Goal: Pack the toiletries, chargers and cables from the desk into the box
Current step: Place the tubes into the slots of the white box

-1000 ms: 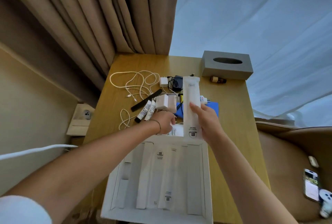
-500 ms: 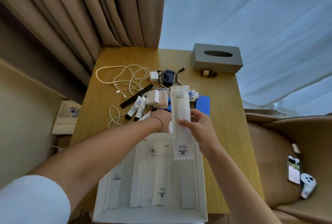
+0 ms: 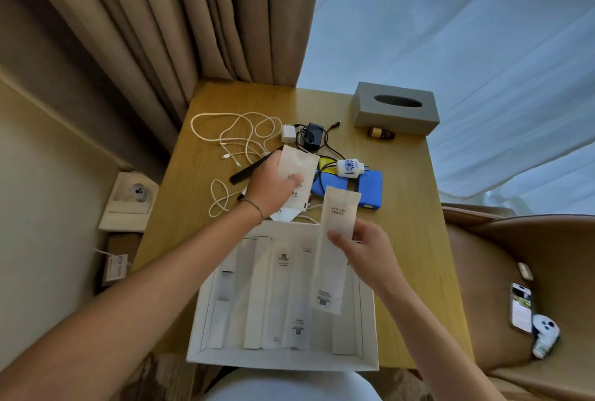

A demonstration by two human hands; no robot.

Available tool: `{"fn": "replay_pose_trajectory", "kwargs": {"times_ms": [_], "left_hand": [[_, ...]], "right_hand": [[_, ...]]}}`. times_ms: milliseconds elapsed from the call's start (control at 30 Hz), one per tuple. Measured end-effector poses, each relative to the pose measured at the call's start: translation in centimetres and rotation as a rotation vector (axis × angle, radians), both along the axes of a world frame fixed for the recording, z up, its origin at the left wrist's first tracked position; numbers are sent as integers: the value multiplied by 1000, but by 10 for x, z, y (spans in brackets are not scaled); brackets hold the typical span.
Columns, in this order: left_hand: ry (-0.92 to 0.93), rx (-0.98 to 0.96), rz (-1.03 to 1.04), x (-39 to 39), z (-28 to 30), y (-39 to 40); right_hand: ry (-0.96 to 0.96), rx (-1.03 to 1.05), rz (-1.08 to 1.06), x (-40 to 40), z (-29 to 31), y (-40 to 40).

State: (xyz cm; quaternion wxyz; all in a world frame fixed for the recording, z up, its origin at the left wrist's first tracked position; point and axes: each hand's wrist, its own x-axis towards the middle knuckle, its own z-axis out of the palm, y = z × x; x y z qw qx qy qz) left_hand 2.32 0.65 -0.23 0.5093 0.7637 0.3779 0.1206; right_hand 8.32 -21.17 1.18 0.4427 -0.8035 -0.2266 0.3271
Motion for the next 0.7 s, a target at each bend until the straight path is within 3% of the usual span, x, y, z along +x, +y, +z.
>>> {"fn": "replay_pose_trajectory", "kwargs": {"times_ms": [167,267,567,700], "left_hand": [[-149,-135,158,-52,18,-11],[-164,-187,212,-82,18,-20],[-169,-276,244,-141,6,-42],[-103,-232,207,-151,2,-48]], "right_hand": [[-267,-274,174,-25,-13,-1],[-314,-452,279,-37,-30,4],[-386,-667,214,-41,-73,18],[-518,-805,238,-45,-81,20]]}}
